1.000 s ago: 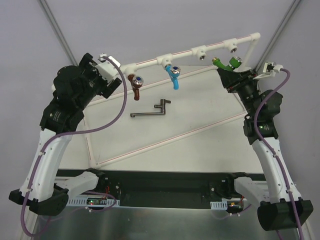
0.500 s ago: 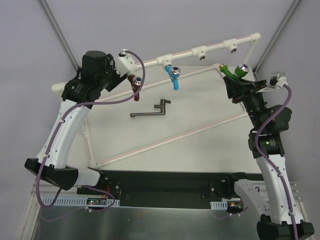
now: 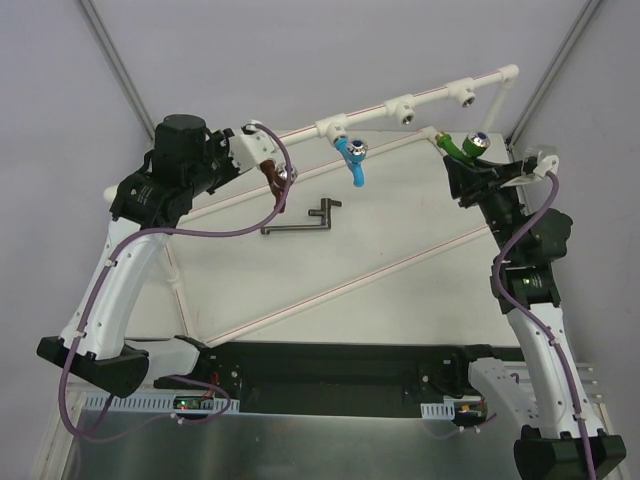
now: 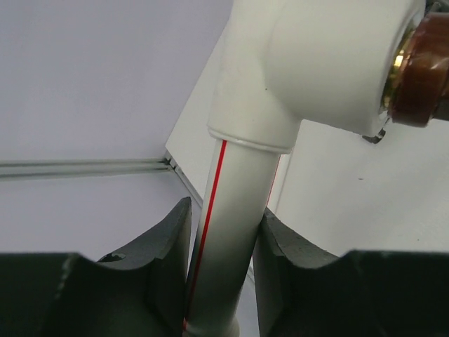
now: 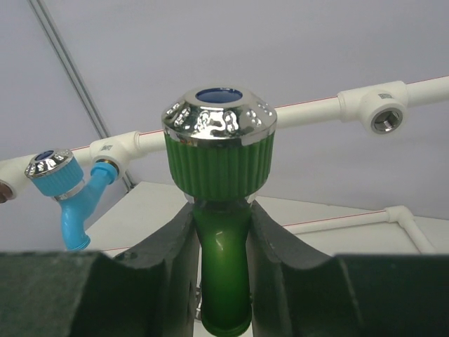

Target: Install the water faucets

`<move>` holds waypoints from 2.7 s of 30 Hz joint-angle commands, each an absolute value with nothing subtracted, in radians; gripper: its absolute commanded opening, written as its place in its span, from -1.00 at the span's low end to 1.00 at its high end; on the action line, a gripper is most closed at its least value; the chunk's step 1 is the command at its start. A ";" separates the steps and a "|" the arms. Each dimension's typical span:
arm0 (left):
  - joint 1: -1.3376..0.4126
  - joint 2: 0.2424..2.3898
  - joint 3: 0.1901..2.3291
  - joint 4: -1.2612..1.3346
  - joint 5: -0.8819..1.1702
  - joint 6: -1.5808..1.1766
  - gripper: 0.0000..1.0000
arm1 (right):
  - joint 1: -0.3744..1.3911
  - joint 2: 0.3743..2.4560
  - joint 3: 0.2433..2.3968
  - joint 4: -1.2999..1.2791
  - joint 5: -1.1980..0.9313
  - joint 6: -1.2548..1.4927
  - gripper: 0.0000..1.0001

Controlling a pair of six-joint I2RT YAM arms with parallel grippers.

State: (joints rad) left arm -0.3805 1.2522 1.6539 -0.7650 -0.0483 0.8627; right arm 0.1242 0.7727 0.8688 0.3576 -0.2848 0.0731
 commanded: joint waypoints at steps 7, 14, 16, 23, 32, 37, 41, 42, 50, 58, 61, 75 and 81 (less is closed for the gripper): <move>-0.391 1.190 1.551 -0.721 -0.052 0.428 -1.00 | 0.202 0.862 0.822 0.603 -0.178 -0.080 -0.95; -0.403 1.166 1.467 -0.667 -0.046 0.353 -1.00 | 0.298 0.955 0.799 0.748 -0.101 -0.219 -0.96; -0.403 1.147 1.427 -0.634 -0.052 0.348 -1.00 | 0.299 0.972 0.796 0.794 -0.095 -0.233 -0.97; -0.403 1.097 1.350 -0.543 -0.044 0.356 -1.00 | 0.299 1.049 0.781 0.910 -0.091 -0.236 -0.97; -0.403 1.092 1.305 -0.502 -0.057 0.373 -1.00 | 0.299 1.117 0.811 0.934 -0.103 -0.233 -0.97; -0.403 1.092 1.302 -0.499 -0.048 0.374 -1.00 | 0.301 1.141 0.834 0.933 -0.109 -0.238 -0.97; -0.403 1.094 1.298 -0.497 -0.048 0.377 -1.00 | 0.301 1.154 0.847 0.933 -0.126 -0.229 -0.97; -0.403 1.097 1.299 -0.495 -0.046 0.376 -1.00 | 0.301 1.155 0.848 0.933 -0.126 -0.227 -0.96; -0.403 1.100 1.298 -0.497 -0.038 0.374 -1.00 | 0.304 1.141 0.856 0.931 -0.132 -0.230 -0.97; -0.403 1.103 1.298 -0.497 -0.037 0.374 -1.00 | 0.304 1.137 0.873 0.920 -0.141 -0.238 -0.97; -0.402 1.104 1.298 -0.497 -0.035 0.376 -1.00 | 0.304 1.141 0.876 0.920 -0.146 -0.233 -0.97; -0.403 1.097 1.301 -0.499 -0.014 0.365 -1.00 | 0.307 1.201 0.858 0.916 -0.143 -0.224 -0.97; -0.403 1.095 1.301 -0.497 -0.011 0.364 -1.00 | 0.308 1.212 0.835 0.916 -0.132 -0.225 -0.97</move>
State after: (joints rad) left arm -0.3996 1.0782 1.3529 -0.3817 -0.0490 0.6937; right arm 0.3004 1.1896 0.8265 0.8795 -0.1276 -0.2218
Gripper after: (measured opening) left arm 0.421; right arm 0.305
